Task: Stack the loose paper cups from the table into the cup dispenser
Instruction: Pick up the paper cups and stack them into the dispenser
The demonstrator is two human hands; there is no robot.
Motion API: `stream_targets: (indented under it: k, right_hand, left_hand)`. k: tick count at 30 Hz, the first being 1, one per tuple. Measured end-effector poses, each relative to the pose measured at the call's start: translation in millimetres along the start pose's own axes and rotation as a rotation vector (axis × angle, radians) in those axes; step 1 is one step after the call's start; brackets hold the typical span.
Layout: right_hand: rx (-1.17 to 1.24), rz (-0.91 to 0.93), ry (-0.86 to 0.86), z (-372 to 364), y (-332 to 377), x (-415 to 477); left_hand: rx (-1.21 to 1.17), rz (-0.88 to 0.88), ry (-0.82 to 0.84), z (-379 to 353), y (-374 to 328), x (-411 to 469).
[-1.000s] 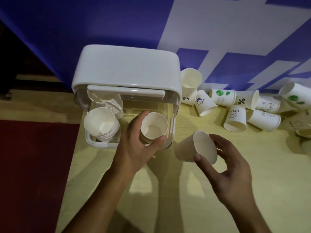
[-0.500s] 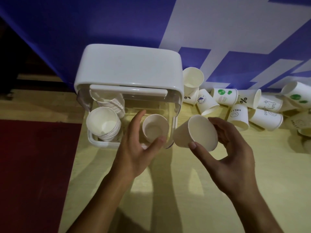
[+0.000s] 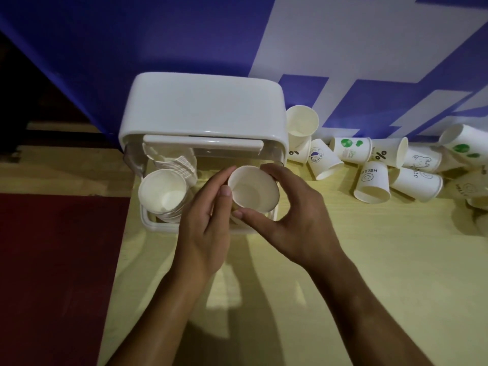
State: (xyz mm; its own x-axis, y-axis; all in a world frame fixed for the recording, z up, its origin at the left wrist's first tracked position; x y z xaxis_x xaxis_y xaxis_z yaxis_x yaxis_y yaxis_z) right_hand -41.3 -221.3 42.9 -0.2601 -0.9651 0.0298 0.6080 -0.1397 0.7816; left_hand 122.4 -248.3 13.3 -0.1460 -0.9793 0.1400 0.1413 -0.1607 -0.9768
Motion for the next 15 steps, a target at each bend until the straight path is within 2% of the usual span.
stream_targets:
  k: [15]
  right_hand:
    - [-0.091,-0.091,0.082,-37.2,-39.1,0.3]
  left_hand:
    - [0.227,0.076,0.102,-4.6,46.7,-5.0]
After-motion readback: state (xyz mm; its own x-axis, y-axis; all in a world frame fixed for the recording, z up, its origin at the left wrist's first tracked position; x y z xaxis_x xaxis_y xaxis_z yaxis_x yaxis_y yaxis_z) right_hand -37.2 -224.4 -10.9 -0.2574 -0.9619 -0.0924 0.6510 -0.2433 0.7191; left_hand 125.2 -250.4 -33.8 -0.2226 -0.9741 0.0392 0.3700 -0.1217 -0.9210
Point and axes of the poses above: each hand's wrist, its own x-axis towards the middle knuckle, its own z-axis out of the back of the hand, y = z × x, the point moved 8 cm from there along x, towards the middle knuckle, and after that the axes turned 11 degrees about -z, right-handed, at the moved point
